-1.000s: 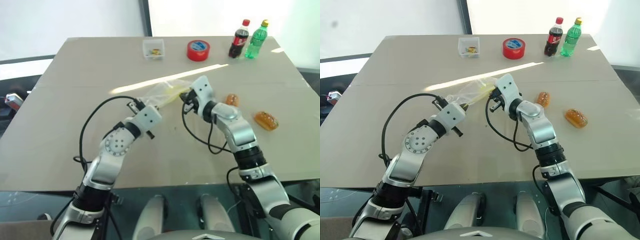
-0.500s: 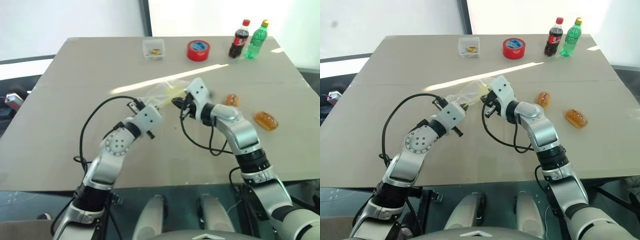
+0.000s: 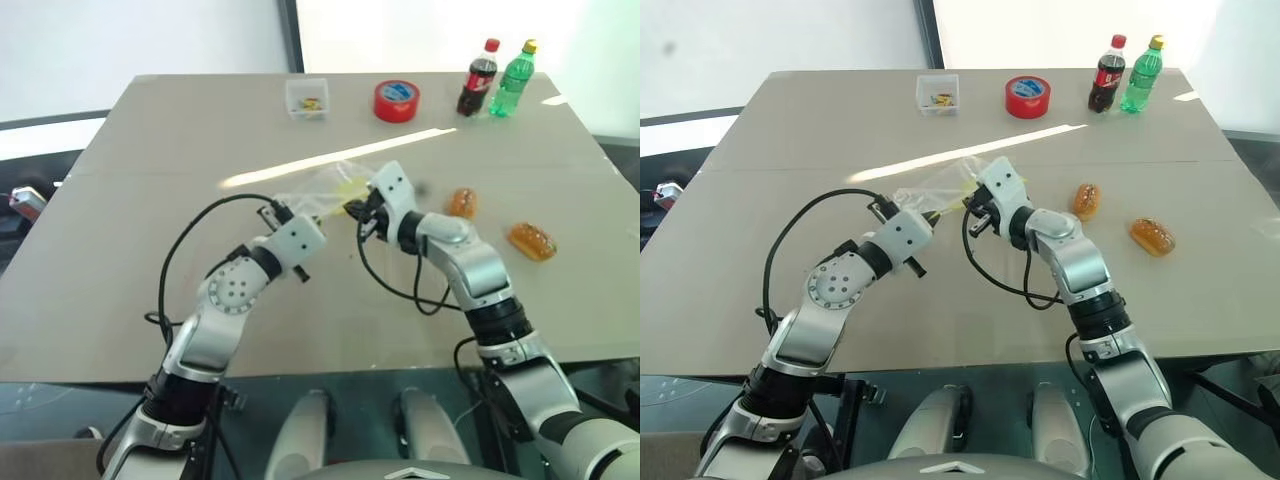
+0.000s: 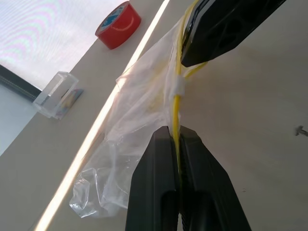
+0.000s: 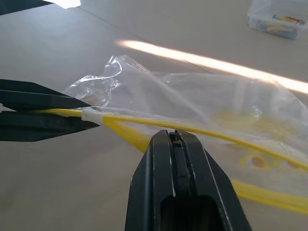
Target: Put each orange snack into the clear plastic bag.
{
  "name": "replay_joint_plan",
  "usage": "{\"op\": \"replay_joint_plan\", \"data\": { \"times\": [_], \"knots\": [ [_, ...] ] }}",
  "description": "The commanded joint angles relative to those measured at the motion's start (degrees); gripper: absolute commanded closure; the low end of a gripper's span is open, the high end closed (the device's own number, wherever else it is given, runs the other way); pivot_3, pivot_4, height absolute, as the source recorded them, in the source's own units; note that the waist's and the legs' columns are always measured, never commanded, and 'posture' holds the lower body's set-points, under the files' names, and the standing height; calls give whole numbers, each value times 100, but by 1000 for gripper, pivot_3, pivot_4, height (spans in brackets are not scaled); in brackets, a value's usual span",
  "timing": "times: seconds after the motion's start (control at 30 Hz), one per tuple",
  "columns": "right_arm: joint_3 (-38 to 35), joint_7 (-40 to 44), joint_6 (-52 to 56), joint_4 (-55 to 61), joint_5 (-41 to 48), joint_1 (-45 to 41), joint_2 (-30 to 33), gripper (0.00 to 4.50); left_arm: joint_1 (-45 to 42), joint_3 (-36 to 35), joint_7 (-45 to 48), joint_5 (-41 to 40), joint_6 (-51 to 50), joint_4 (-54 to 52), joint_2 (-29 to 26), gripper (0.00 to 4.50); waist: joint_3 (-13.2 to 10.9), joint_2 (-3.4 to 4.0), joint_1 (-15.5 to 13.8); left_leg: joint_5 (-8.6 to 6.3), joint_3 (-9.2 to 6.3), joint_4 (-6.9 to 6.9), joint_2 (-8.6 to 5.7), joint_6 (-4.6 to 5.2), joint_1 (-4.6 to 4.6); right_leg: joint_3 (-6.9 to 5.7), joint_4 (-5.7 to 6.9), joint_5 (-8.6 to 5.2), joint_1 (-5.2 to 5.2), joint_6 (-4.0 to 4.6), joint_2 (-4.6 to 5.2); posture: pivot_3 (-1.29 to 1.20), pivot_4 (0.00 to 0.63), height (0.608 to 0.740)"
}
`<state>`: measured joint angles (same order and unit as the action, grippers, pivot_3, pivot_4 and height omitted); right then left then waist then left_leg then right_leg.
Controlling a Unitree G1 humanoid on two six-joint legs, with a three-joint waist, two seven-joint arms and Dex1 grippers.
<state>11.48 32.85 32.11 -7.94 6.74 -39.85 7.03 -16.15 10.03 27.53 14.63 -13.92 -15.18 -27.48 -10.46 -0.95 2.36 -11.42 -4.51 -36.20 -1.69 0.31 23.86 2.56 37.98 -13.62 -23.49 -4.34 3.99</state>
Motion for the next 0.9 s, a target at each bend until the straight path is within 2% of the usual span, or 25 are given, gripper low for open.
{"op": "replay_joint_plan", "data": {
  "times": [0.03, 0.33, 0.43, 0.57, 0.67, 0.7, 0.9],
  "knots": [
    [146, -91, -501, -112, -255, -225, 33, 4453, -10, 72, 102, -14, 211, -333, -41, 4500, 0, 0, 0, 0, 0, 0, 0, 0, 0, 0, 0, 0, 0, 0, 0, 0, 150, 740],
    [880, -692, -2800, -1497, -1667, -590, 300, 4453, 30, 3, 313, -151, 413, -246, -133, 4500, 0, 0, 6, 0, 6, 0, 1, 0, 0, -1, -1, 0, -1, 0, -1, 0, 150, 740],
    [1569, -1068, -4172, -1972, -2749, -786, 750, 3690, 28, -17, 328, -175, 419, -251, -139, 4500, 0, 0, 4, 0, 6, 0, -1, 0, 0, 2, -2, 0, -1, 0, 1, 0, 150, 740],
    [2037, -1658, -5035, -2552, -3660, -1024, 1046, 1923, -5, -48, 301, -190, 407, -213, -136, 4500, 0, 0, 8, 0, 8, 1, -1, -1, 0, 0, -3, 0, -1, 0, -1, 0, 150, 740],
    [2176, -2045, -5267, -2778, -4168, -1153, 1173, 361, -23, -51, 273, -208, 348, -231, -74, 4500, 0, 0, 10, 0, 8, 2, 1, -1, 0, 1, -2, 0, -1, 1, -2, 0, 150, 740],
    [2177, -2101, -5317, -2815, -4237, -1164, 1188, 62, -20, -45, 269, -206, 331, -246, -58, 4500, 0, 0, 12, 0, 8, 2, 1, -1, 0, 2, -2, 0, -2, 1, -2, 0, 150, 740],
    [1941, -1805, -5588, -2407, -4136, -937, 1449, 62, -60, 3, 148, -81, 206, -222, 76, 4500, 0, 0, -3, 0, 6, 0, 0, -1, -1, 5, -3, 0, 0, 1, -2, 0, 150, 740]
  ]
}}
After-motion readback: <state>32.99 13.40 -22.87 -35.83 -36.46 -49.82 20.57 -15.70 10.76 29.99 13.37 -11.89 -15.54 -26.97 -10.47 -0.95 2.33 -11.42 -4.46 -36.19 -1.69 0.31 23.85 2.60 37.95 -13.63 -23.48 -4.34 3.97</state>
